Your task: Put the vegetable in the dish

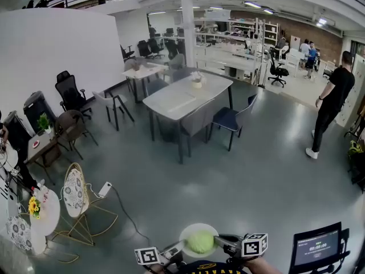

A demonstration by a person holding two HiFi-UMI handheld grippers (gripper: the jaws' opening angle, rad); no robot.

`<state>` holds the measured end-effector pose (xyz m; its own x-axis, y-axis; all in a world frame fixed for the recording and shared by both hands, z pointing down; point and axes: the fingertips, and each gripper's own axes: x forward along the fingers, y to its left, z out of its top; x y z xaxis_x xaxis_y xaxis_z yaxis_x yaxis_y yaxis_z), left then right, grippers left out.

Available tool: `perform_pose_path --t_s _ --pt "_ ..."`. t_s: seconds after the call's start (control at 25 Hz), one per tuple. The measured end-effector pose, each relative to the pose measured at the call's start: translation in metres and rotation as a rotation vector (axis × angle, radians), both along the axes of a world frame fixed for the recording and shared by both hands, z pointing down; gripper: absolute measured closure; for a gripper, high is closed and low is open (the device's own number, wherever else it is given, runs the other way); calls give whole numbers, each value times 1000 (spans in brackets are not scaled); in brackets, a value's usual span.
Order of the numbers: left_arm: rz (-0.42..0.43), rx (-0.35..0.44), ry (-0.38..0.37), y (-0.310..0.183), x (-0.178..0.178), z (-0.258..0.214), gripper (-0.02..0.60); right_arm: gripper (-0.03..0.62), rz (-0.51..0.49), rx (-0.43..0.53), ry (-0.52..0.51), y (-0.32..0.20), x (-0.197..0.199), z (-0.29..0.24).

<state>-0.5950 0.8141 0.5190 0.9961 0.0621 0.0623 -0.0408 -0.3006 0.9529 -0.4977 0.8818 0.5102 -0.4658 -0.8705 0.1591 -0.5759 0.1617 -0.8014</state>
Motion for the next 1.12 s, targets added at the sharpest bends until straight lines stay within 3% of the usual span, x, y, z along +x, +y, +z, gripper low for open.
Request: perform_pose_path --t_s 0.2,0.56,0.88,1.12 --pt "-15 -73 3 13 4 2 566 562 24 59 -31 10 6 -7" --pt "-14 -20 -2 39 30 5 566 565 36 44 -19 37 33 -4" --pt "-63 -135 -29 67 45 20 563 569 -3 22 -17 57 49 11" --pt "-30 -81 -59 36 65 24 563 569 17 12 -47 30 68 17"
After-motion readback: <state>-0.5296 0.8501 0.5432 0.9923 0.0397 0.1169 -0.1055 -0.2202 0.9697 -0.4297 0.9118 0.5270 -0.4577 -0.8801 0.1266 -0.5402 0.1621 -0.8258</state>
